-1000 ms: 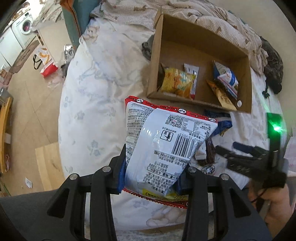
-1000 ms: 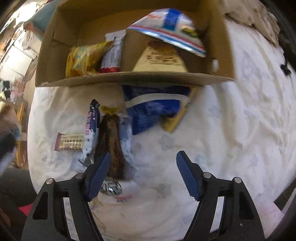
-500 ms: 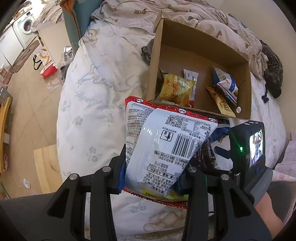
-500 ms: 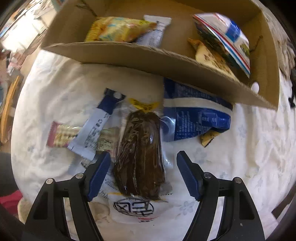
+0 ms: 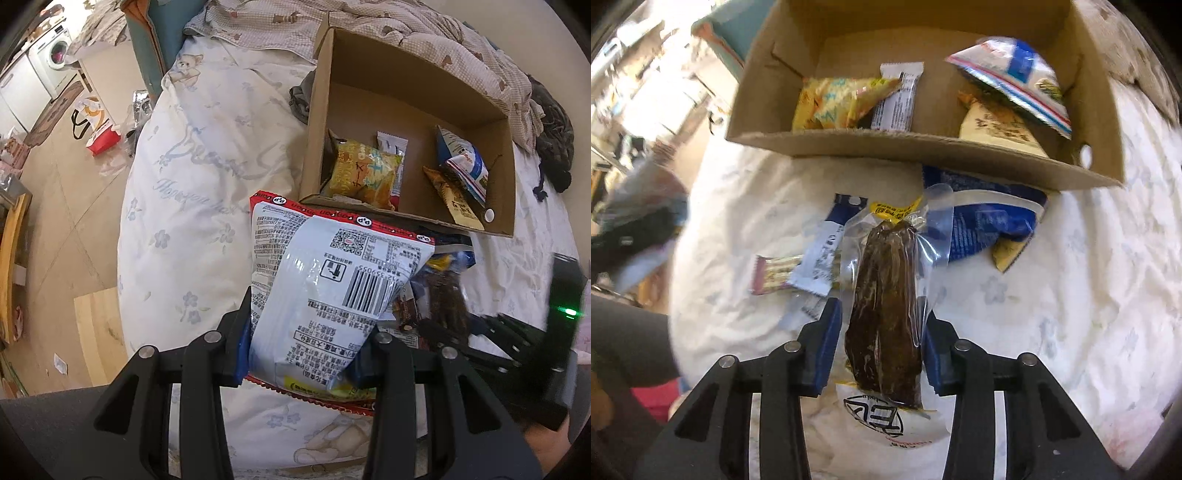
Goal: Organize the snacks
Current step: 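Lift the chip bag with the left tool while the right tool carries the jerky toward the box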
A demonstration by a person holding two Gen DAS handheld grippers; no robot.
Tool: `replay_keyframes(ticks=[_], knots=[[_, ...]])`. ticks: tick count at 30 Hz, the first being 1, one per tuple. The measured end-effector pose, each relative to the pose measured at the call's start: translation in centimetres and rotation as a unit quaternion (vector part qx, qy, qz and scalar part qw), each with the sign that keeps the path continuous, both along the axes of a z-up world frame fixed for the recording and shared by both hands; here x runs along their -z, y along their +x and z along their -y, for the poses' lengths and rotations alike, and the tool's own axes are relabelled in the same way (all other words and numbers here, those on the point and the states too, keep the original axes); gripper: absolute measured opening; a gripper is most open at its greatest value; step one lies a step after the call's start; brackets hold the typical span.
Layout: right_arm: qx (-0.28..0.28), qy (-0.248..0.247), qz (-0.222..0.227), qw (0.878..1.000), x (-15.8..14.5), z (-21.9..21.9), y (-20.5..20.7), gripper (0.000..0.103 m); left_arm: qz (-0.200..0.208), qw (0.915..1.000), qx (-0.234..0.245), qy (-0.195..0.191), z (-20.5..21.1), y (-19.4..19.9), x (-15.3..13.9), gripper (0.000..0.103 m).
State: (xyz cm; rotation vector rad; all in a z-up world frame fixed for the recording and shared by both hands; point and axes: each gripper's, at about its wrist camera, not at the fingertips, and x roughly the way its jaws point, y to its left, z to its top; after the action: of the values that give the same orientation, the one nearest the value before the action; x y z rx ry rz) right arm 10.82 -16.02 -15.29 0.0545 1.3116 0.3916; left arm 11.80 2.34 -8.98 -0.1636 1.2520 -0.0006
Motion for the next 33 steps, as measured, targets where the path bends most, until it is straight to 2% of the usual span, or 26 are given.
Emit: replay_keyframes(ticks=[7, 14, 21, 25, 29, 33], knots=[[0.030, 0.077, 0.027, 0.996, -3.3, 2.8, -0.9, 0.042, 0.004, 0.9999, -0.001, 0.010, 0.0, -0.2, 0.1, 0.036], [0.040, 0.108, 0.054, 0.992, -6.8, 4.7, -1.2, 0.042, 0.016, 0.9996, -0.021, 0.014, -1.0, -0.5, -0.3, 0.036], [0.057, 0.163, 0.087, 0.981, -8.4, 4.7, 0.0, 0.042, 0.040, 0.9987, -0.030, 0.014, -1.5, -0.7, -1.2, 0.036], [0.059, 0.175, 0.100, 0.978, -9.0, 5.0, 0.5, 0.042, 0.032, 0.9990, -0.030, 0.004, -1.3, -0.3, -1.2, 0.036], [0.058, 0.180, 0.118, 0.975, -10.1, 5.4, 1.6, 0.042, 0.053, 0.9984, -0.017, 0.005, -0.7, 0.7, -2.7, 0.036], [0.062, 0.188, 0.129, 0.972, -10.7, 5.7, 2.8, 0.042, 0.079, 0.9966, -0.010, 0.022, 0.0, 2.1, -3.5, 0.036]])
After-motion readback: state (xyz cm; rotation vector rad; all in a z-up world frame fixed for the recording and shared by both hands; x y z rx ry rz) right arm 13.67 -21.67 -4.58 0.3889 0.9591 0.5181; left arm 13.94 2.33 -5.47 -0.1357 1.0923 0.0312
